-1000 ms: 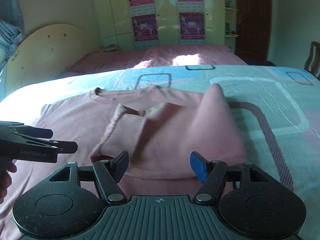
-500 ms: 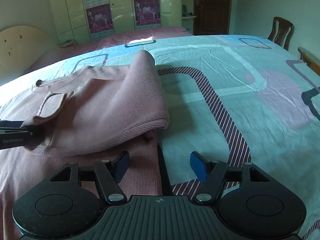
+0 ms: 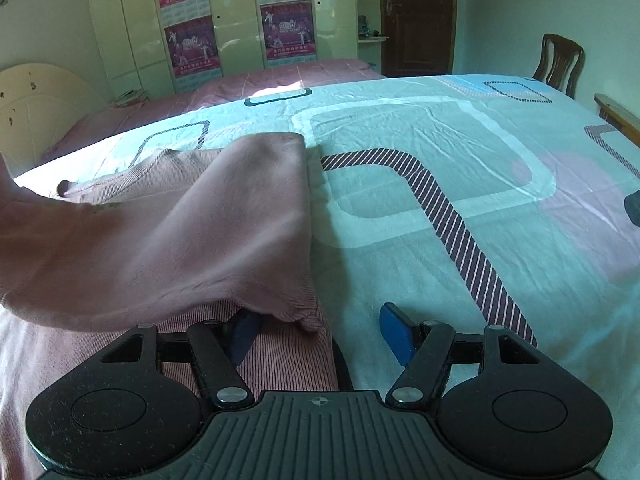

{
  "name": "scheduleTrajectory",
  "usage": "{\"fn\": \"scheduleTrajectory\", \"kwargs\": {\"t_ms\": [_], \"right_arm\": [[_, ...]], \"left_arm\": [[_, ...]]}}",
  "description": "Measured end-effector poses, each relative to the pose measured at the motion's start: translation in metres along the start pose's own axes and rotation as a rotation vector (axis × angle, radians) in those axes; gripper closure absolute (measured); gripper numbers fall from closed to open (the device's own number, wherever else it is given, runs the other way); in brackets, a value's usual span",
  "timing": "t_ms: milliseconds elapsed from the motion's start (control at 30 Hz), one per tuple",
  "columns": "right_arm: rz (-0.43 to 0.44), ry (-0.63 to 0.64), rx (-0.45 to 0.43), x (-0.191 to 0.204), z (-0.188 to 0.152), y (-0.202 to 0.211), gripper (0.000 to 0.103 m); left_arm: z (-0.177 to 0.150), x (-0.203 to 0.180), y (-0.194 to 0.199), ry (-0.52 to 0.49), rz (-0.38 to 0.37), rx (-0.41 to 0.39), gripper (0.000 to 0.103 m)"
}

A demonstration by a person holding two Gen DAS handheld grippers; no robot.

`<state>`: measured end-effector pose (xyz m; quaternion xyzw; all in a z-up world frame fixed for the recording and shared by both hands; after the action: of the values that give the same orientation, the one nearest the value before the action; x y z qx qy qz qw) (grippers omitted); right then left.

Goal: Fold small clothes
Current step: 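Lay the sleeve flat on the body and open the right tool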

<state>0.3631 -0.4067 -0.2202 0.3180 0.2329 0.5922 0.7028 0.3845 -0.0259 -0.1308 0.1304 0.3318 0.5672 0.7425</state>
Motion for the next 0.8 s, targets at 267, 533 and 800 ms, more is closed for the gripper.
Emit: {"fn": "scheduleTrajectory", "kwargs": {"t_ms": [267, 533, 800], "right_arm": [[0.022, -0.025, -0.007, -0.002, -0.002, 0.002, 0.091], [0.067, -0.006, 0.042, -0.009, -0.007, 0.023, 0.089], [0.115, -0.018, -0.035, -0.004, 0.026, 0.026, 0.040]], "left_arm": [[-0.027, 0.042, -0.007, 0.095, 0.055, 0.072, 0.093], [-0.035, 0.079, 0.007, 0.196, 0.112, 0.056, 0.027], [-0.014, 0.082, 0.015, 0.144, 0.162, -0.019, 0.037]]}}
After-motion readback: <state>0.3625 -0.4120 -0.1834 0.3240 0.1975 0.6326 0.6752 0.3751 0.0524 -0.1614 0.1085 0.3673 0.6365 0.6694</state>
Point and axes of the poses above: each gripper's, at about its wrist camera, not at the fingertips, and y roughly against the way its jaws point, x to its left, z to its top, the point moved 4 cm from there along -y, roughly the way its jaws point, and after that the axes turned 7 degrees about -z, right-handed, at the moved point
